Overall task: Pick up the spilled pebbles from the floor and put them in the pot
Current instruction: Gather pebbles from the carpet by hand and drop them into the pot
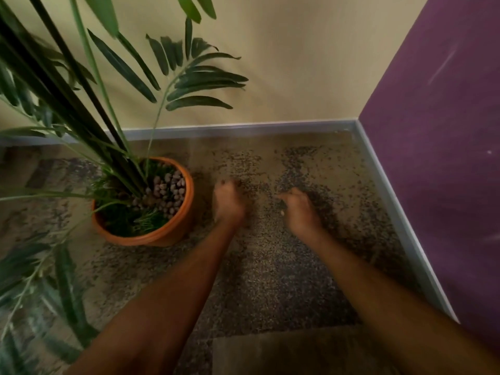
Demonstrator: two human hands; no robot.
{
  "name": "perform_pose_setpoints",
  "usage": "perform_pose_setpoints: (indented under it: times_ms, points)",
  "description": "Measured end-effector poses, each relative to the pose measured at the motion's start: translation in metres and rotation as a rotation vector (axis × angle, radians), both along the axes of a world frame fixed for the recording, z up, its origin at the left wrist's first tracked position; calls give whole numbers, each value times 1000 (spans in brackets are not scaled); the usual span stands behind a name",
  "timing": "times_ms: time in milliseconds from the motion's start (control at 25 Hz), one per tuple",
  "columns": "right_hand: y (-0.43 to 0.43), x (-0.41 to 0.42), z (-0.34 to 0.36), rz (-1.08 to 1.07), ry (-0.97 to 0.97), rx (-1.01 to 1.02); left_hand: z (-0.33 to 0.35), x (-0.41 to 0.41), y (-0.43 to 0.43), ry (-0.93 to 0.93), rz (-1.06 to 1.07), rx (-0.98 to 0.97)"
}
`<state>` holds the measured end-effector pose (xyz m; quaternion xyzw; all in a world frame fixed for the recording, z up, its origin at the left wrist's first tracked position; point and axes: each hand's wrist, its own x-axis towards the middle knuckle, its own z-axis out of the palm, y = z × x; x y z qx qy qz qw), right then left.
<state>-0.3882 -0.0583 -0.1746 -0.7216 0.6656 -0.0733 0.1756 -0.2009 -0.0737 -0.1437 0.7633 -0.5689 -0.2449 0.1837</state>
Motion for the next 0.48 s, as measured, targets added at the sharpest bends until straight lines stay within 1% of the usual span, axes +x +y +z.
perform_pose_setpoints:
  times_ms: [80,160,320,480]
  points:
    - [-3,5,2,-30,-28,-38,-5,6,-8,-44,2,-41]
    - [-5,9,4,-6,-32,-82,-9,12,-18,-70,-47,-49]
    - [-8,12,6,152,101,-135,-14,18,-30,-258,-193,-16]
    - [-8,7,8,178,133,-143,-15,21,-31,-334,-223,-65]
